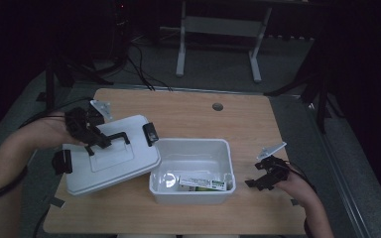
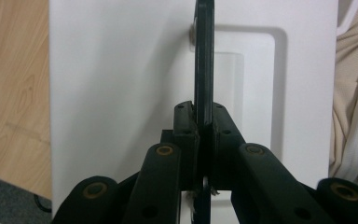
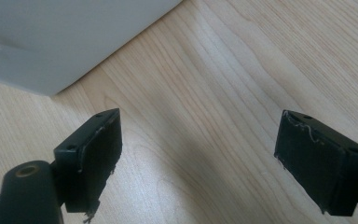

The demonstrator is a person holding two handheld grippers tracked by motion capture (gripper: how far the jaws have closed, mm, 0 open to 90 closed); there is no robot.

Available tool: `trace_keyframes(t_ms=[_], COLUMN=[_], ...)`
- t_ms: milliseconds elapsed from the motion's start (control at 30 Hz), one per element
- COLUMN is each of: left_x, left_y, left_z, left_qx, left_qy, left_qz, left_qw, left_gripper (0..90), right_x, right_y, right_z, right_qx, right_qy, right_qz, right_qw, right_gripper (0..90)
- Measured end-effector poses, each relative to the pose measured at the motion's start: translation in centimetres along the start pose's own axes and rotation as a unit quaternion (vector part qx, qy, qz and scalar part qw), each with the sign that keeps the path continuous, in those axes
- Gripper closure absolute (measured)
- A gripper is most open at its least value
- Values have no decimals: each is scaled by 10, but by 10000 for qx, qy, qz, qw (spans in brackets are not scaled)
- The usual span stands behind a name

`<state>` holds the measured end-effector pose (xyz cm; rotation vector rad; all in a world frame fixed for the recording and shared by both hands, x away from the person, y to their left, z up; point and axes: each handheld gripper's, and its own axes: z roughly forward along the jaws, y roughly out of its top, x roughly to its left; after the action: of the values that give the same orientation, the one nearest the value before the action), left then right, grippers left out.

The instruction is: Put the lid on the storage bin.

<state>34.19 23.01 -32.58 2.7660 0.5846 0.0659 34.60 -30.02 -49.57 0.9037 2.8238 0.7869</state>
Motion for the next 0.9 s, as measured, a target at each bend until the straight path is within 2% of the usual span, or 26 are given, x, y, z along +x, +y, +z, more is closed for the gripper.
trace_keyframes(t_ms=[200, 467, 700, 900], left_x=[-5, -11, -16, -23], left_y=[21, 45, 65, 82], left_z=[8, 17, 20, 26], left_qx=[12, -25, -44, 47], left_qy=[-84, -230, -259, -282], left_qz=[173, 262, 369, 499], left_qw=[9998, 9994, 9990, 9983], left_gripper=[840, 840, 840, 840], right_x=[1, 2, 1, 1], right_y=[1, -1, -3, -3], right_z=[0, 6, 6, 6], right_qx=[-51, -38, -55, -65], right_qy=[7, 52, 58, 69], right_qz=[15, 34, 21, 67], right_qw=[10000, 10000, 10000, 9999], right_gripper=[145, 144, 144, 145])
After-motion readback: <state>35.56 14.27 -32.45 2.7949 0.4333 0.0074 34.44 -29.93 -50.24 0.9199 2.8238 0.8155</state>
